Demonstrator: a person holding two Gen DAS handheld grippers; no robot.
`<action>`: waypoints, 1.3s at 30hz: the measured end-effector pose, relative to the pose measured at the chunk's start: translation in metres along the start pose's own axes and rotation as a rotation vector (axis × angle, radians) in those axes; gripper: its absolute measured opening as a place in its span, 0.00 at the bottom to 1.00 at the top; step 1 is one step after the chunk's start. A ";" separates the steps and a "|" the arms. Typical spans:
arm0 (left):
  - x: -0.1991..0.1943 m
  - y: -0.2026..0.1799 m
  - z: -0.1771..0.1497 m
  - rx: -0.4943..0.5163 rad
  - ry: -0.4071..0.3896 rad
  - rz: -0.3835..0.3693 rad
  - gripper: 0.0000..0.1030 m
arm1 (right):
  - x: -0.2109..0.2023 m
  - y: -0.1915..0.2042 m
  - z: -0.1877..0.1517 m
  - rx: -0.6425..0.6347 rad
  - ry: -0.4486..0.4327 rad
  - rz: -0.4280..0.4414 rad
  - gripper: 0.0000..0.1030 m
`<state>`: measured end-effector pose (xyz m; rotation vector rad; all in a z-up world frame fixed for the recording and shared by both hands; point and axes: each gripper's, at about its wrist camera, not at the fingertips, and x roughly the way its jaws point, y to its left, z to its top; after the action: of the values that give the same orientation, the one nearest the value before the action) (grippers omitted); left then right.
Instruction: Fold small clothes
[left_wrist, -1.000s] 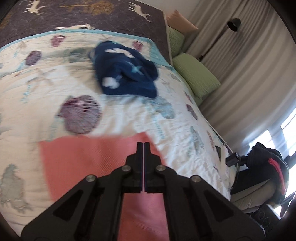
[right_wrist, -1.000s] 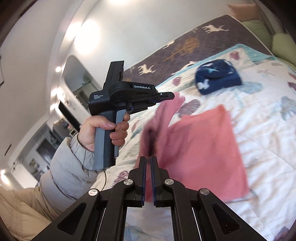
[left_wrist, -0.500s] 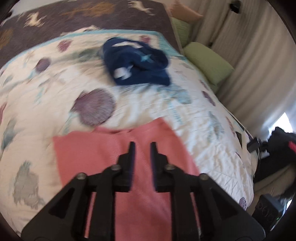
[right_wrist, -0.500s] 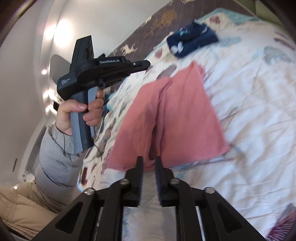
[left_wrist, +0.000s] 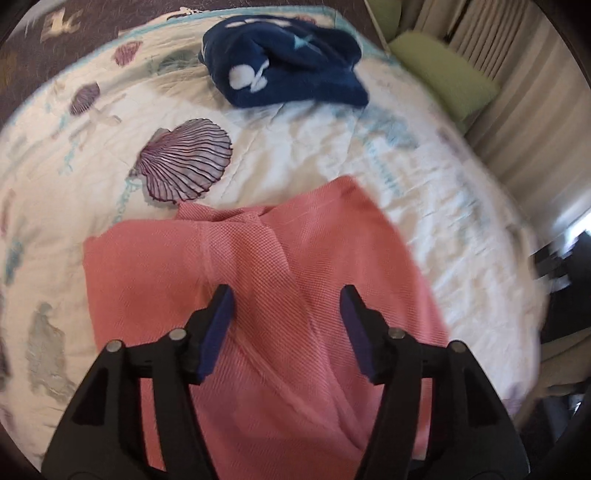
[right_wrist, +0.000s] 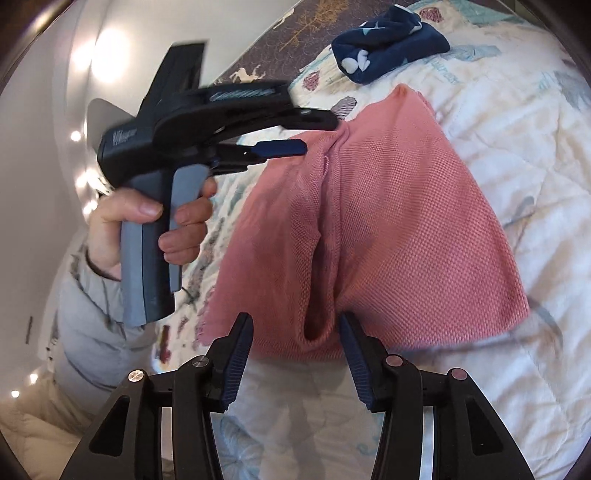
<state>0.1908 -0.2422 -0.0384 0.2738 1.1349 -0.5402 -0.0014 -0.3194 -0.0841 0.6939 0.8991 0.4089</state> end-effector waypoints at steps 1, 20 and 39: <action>0.004 -0.004 0.000 0.013 0.013 0.034 0.59 | 0.001 0.001 0.000 0.003 0.001 -0.003 0.49; -0.046 0.020 0.006 -0.116 -0.107 -0.147 0.06 | -0.012 0.023 0.009 -0.024 -0.098 0.029 0.05; 0.009 -0.068 0.028 0.052 -0.055 -0.175 0.17 | -0.055 -0.059 0.008 0.174 -0.155 -0.097 0.08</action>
<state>0.1791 -0.3150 -0.0311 0.2040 1.0983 -0.7289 -0.0241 -0.3966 -0.0903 0.8268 0.8238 0.1891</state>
